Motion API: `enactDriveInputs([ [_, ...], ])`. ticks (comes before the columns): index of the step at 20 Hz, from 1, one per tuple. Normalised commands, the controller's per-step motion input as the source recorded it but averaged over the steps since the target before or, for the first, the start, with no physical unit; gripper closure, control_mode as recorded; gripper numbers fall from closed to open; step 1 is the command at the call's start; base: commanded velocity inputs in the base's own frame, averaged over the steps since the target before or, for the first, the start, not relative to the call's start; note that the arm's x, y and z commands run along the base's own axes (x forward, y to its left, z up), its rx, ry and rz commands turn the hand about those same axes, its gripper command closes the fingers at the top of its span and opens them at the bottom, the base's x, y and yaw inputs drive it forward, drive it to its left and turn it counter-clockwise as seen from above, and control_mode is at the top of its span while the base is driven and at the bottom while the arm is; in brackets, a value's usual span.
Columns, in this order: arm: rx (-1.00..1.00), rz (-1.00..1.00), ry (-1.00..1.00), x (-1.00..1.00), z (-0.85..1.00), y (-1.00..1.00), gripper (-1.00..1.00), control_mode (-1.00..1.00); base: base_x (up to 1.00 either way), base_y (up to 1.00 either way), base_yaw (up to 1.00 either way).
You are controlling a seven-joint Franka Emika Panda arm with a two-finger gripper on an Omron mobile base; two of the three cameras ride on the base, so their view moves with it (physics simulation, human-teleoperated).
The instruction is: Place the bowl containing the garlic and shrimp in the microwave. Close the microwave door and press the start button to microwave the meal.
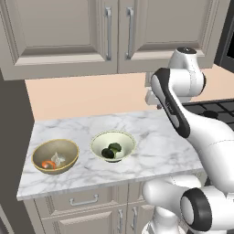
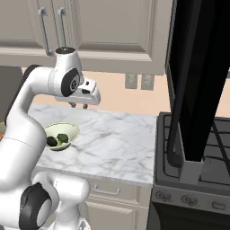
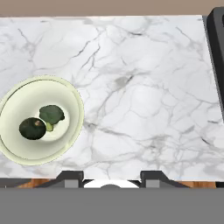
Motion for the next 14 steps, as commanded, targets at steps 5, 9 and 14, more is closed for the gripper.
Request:
enactDriveInputs([
  [5, -0.02, -0.01, 0.00, -0.18, -0.16, 0.18, -1.00, -1.00, 0.00, 0.00, 0.00],
  [9, 0.00, 0.00, -0.09, -0.61, -0.34, 0.46, -1.00, -1.00, 0.00, 0.00, 0.00],
  [14, 0.00, -0.07, -0.26, -0.67, -0.29, 0.80, -1.00, -1.00, 0.00, 0.00, 0.00],
])
